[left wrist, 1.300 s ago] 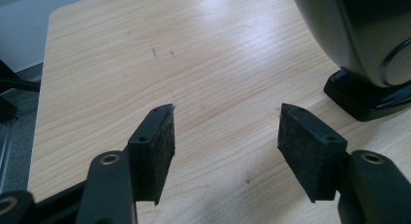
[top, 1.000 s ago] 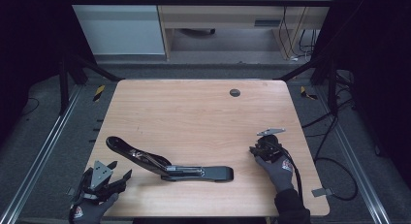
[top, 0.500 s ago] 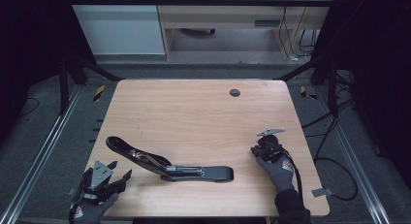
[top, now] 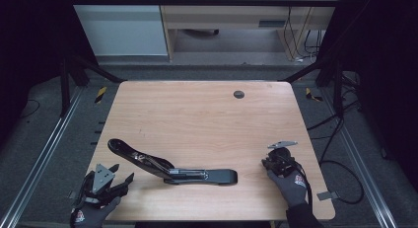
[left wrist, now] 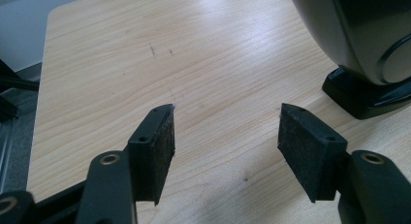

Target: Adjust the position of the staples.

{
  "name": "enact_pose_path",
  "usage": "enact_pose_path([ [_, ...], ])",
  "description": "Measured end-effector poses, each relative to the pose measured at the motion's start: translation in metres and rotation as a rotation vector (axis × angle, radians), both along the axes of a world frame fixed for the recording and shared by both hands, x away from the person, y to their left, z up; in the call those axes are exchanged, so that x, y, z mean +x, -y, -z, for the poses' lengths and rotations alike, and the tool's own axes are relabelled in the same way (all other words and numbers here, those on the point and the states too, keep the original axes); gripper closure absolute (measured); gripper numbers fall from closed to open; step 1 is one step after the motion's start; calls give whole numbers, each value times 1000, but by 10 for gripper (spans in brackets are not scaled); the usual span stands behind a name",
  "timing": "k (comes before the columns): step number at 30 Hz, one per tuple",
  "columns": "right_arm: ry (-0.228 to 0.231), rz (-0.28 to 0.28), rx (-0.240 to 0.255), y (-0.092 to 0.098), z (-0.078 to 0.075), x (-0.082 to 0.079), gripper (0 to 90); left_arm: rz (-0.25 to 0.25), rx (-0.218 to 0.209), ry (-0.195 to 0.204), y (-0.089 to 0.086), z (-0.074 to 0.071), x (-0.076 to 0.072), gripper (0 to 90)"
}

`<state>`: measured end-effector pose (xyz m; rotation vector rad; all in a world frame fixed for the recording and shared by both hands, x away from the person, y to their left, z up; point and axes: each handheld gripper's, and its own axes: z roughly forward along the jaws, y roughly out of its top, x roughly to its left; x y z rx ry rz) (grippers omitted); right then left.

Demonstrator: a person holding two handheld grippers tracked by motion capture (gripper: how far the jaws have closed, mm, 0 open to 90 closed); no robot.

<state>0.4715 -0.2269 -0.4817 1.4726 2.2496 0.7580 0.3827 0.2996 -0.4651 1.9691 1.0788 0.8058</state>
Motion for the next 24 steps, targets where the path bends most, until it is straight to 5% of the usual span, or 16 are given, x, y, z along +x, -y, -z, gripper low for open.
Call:
enact_pose_path([
  [24,-24,-14,-11,-1,-2,5,751,2,6,-5,0,1,1,377],
])
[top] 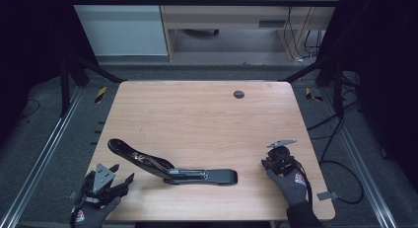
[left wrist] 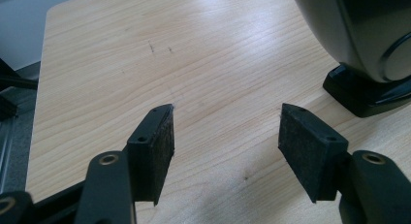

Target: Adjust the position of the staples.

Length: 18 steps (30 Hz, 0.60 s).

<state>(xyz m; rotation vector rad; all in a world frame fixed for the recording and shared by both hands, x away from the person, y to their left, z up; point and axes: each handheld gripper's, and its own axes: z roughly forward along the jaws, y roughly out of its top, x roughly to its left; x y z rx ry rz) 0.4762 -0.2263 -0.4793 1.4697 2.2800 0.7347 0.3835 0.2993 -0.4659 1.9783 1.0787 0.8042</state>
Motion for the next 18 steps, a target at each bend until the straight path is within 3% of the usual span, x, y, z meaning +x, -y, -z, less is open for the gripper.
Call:
enact_pose_path([
  [10,-37,3,8,-1,2,3,781,-1,1,1,0,0,0,376],
  [18,-1,-20,14,-1,-3,1,783,-1,1,0,0,0,0,377],
])
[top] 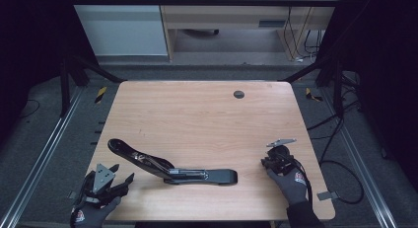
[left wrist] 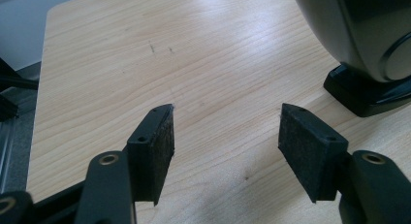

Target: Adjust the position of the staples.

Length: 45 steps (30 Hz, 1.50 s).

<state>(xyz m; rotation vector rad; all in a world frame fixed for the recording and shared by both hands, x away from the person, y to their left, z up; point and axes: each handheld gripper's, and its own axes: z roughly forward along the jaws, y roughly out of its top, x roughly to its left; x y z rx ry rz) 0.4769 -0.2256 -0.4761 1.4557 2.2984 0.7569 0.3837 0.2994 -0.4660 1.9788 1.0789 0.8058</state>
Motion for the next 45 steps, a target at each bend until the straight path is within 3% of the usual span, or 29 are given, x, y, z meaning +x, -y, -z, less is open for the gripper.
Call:
enact_pose_path([
  [2,11,-10,30,0,-4,-2,783,0,-1,-2,0,0,0,377],
  [17,99,-101,78,-9,-24,-12,784,1,-10,-7,0,1,1,377],
  [25,162,-192,93,-24,-40,-16,784,1,-16,-9,-1,1,1,377],
  [27,184,-236,89,-28,-44,-18,784,3,-13,-11,-1,2,2,377],
  [39,211,-347,122,-44,-61,-23,785,2,-6,-21,0,3,3,377],
  [45,209,-363,122,-46,-64,-24,785,1,-11,-24,-1,3,3,377],
])
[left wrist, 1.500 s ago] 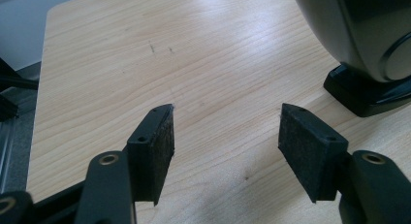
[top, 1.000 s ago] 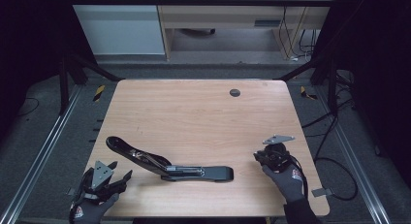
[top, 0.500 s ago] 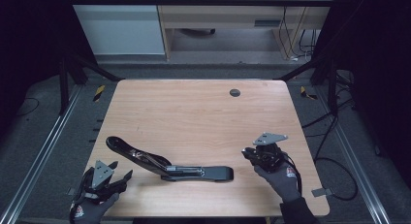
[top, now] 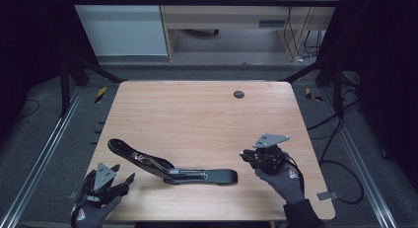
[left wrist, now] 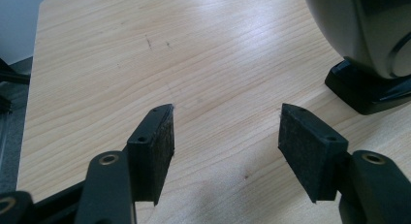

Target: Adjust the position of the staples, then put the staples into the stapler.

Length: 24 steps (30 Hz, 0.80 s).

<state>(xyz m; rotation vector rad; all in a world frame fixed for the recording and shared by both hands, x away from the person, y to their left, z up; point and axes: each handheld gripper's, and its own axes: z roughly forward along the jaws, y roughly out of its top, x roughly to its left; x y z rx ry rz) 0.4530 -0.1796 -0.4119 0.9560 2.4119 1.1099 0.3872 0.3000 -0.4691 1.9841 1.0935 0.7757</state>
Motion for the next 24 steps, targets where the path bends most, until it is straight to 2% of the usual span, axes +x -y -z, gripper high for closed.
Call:
enact_pose_path([
  [9,-8,-10,-10,-4,-1,3,785,3,6,-4,0,1,1,377],
  [24,32,-104,-12,-20,-17,5,784,3,2,-14,0,1,2,376],
])
